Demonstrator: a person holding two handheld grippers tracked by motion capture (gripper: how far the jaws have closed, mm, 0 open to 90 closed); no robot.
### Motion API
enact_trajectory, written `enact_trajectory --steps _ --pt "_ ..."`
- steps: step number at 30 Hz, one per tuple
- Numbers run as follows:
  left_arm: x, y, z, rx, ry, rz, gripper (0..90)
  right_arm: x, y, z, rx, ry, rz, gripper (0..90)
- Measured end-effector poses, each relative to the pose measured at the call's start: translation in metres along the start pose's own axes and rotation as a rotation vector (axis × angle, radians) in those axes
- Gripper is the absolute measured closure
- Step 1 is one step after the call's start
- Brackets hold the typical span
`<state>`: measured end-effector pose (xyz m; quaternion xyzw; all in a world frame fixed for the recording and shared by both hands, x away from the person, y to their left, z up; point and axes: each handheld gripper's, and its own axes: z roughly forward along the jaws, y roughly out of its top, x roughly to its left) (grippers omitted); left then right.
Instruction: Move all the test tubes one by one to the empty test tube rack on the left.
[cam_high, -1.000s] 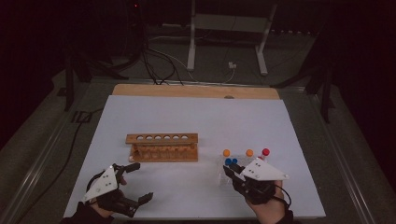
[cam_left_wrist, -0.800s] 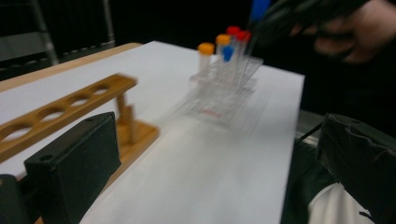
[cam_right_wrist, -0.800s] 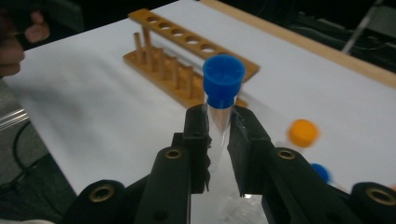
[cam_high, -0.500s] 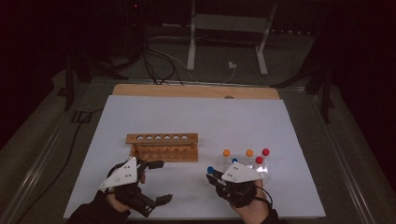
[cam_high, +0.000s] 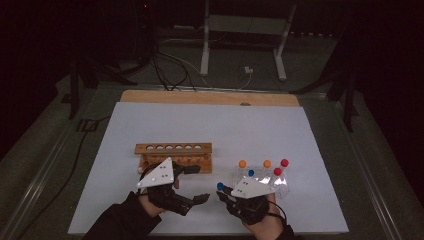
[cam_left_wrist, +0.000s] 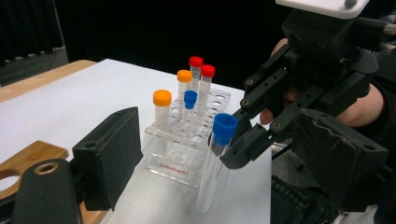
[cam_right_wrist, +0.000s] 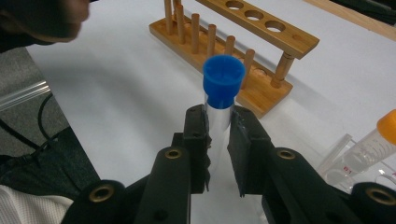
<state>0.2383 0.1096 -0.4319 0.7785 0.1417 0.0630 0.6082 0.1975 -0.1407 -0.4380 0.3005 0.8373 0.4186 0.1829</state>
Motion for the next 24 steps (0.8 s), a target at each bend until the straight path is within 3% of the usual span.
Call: enact_trajectory --steps 11,24 --pt "0.000 -0.001 0.026 0.037 -0.023 0.009 40.2 0.001 0.000 0.001 0.000 0.005 -0.005 77.1" --pt "-0.002 -0.004 0.041 0.069 -0.045 0.022 65.5 0.002 0.000 0.001 0.000 0.006 -0.005 77.1"
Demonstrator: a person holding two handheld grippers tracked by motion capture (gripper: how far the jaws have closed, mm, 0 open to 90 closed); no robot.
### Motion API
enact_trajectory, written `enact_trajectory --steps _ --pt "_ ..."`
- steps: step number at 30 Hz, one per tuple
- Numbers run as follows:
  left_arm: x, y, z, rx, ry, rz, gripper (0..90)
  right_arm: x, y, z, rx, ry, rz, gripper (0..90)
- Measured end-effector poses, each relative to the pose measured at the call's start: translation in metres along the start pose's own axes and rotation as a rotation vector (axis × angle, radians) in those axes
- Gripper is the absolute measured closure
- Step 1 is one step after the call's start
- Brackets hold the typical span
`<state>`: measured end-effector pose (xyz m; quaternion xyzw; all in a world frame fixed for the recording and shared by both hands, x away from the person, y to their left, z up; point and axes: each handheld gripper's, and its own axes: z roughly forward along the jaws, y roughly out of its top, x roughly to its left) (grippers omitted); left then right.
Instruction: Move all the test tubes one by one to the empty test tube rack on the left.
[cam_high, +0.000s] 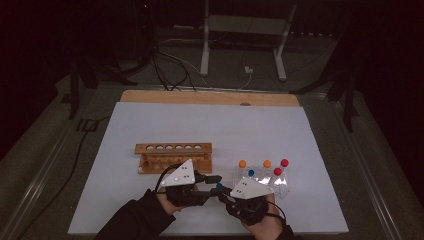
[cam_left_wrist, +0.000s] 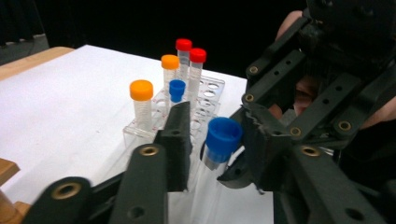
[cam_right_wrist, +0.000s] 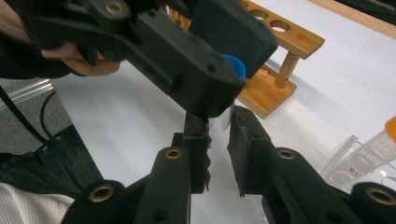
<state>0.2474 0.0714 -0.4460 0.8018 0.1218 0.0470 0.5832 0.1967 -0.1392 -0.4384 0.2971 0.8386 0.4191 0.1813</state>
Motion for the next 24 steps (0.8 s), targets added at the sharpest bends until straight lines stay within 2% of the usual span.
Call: enact_trajectory --steps 5,13,16,20,24 --pt "-0.001 0.000 0.001 0.004 0.001 0.014 74.4 0.000 0.000 0.000 -0.001 -0.005 0.000 77.1" --pt "0.000 0.001 0.000 0.000 0.008 0.021 77.0 -0.001 0.000 -0.001 -0.012 0.004 0.012 74.3" --pt "0.002 0.006 -0.005 -0.018 0.027 0.028 77.1 -0.001 0.001 -0.003 -0.034 -0.010 0.018 61.6" --pt "0.005 0.011 -0.011 -0.018 0.047 0.040 77.2 -0.003 0.001 -0.009 -0.075 -0.026 0.046 46.7" --pt "0.012 0.022 -0.021 -0.025 0.089 0.056 77.2 -0.006 0.001 -0.013 -0.111 -0.032 0.074 33.0"
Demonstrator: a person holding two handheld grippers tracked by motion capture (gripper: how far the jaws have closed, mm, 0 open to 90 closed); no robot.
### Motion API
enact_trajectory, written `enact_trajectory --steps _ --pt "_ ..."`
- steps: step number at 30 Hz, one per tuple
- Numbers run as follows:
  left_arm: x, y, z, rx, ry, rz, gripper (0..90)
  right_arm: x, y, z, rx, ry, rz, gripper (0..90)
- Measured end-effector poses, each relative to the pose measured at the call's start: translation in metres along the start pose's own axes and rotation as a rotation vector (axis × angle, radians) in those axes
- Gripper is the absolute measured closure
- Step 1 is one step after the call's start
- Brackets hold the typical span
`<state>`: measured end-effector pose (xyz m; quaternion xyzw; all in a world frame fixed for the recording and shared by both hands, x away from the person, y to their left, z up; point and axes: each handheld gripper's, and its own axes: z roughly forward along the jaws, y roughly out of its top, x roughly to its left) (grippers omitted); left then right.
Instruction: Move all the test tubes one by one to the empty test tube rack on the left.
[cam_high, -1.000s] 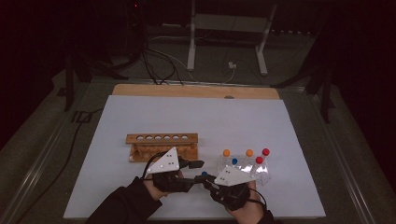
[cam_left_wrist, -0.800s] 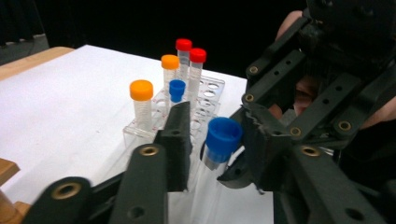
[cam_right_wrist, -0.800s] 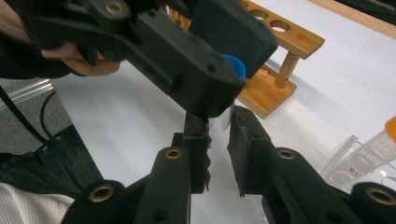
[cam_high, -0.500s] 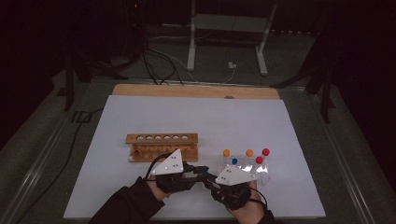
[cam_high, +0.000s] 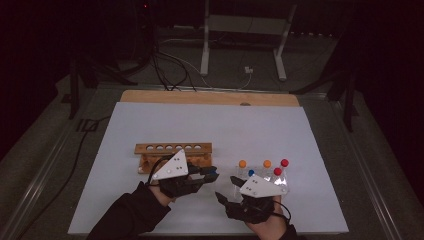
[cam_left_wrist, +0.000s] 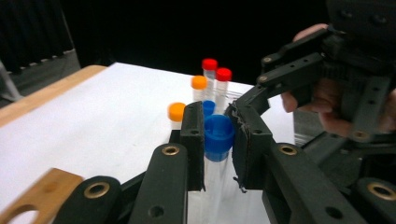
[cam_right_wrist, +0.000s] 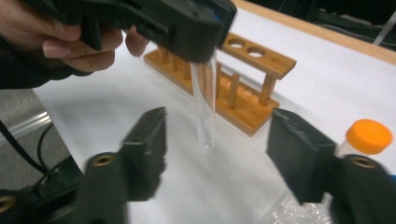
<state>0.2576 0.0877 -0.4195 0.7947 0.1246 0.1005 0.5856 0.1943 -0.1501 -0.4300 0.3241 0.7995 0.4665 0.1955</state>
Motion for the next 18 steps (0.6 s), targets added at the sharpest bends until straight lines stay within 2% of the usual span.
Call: enact_trajectory --steps 4,6,8,10,13,14,16,18 --pt "0.007 0.005 -0.004 -0.001 0.023 0.001 77.2 -0.001 0.001 -0.003 -0.030 0.003 0.022 19.2" --pt "0.013 0.010 -0.007 0.002 0.048 0.006 77.2 -0.002 0.001 -0.004 -0.035 0.009 0.038 14.5" --pt "0.015 0.011 -0.008 0.003 0.057 0.012 77.2 -0.003 0.001 -0.005 -0.048 0.003 0.041 11.7" --pt "0.019 0.014 -0.010 0.002 0.069 0.012 77.2 -0.004 0.001 -0.007 -0.063 0.001 0.040 3.2" --pt "0.027 0.019 -0.011 0.006 0.091 0.018 77.2 -0.006 0.001 -0.010 -0.072 0.018 0.035 0.0" --pt "0.032 0.021 -0.012 0.007 0.106 0.020 77.2 -0.006 0.001 -0.010 -0.072 0.027 0.031 0.0" --pt "0.035 0.022 -0.011 0.004 0.108 0.018 77.2 -0.006 0.001 -0.010 -0.068 0.030 0.022 0.0" --pt "0.041 0.022 -0.009 0.015 0.133 0.028 77.2 -0.005 0.001 -0.011 -0.069 0.038 0.017 0.0"
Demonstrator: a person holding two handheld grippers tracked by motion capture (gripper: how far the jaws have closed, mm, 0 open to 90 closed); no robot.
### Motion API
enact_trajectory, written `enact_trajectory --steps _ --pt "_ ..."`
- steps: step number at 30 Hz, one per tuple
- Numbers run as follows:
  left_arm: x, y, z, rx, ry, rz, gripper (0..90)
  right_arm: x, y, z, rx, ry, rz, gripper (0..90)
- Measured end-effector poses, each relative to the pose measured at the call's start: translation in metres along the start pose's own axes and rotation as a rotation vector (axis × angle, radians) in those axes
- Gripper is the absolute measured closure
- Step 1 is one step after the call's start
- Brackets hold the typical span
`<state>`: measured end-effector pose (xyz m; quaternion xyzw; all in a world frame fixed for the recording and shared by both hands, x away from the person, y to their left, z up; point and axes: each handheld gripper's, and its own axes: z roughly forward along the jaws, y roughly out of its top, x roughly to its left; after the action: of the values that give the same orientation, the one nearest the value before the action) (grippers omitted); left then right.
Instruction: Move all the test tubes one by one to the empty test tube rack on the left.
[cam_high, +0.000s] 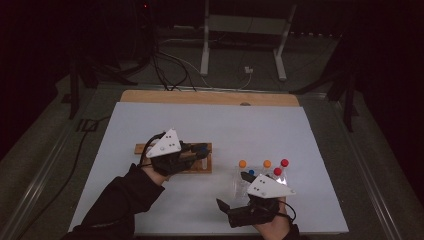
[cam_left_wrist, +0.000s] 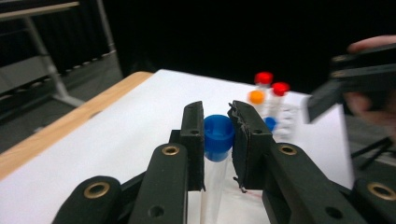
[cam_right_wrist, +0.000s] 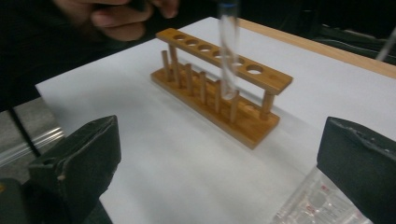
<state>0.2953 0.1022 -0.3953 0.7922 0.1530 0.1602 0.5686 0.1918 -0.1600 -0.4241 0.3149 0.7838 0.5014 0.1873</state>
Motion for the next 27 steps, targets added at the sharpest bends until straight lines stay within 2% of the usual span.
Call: enact_trajectory --steps 9,12,16,20,27 --pt "0.025 0.008 -0.001 -0.030 0.069 -0.023 77.2 -0.002 -0.002 -0.001 -0.003 0.012 0.011 0.0" --pt "0.033 0.007 0.001 -0.023 0.098 -0.026 77.2 -0.002 -0.002 -0.002 -0.004 0.007 0.007 0.0" --pt "0.042 0.001 0.006 -0.020 0.138 -0.042 77.2 -0.002 -0.001 -0.002 -0.010 0.011 0.009 0.0" --pt "0.050 -0.008 0.015 -0.008 0.159 -0.071 77.2 -0.002 -0.001 -0.002 -0.011 0.013 0.010 0.0" --pt "0.051 -0.026 0.026 0.000 0.163 -0.112 77.1 -0.003 -0.002 -0.003 -0.015 0.021 0.014 0.0"
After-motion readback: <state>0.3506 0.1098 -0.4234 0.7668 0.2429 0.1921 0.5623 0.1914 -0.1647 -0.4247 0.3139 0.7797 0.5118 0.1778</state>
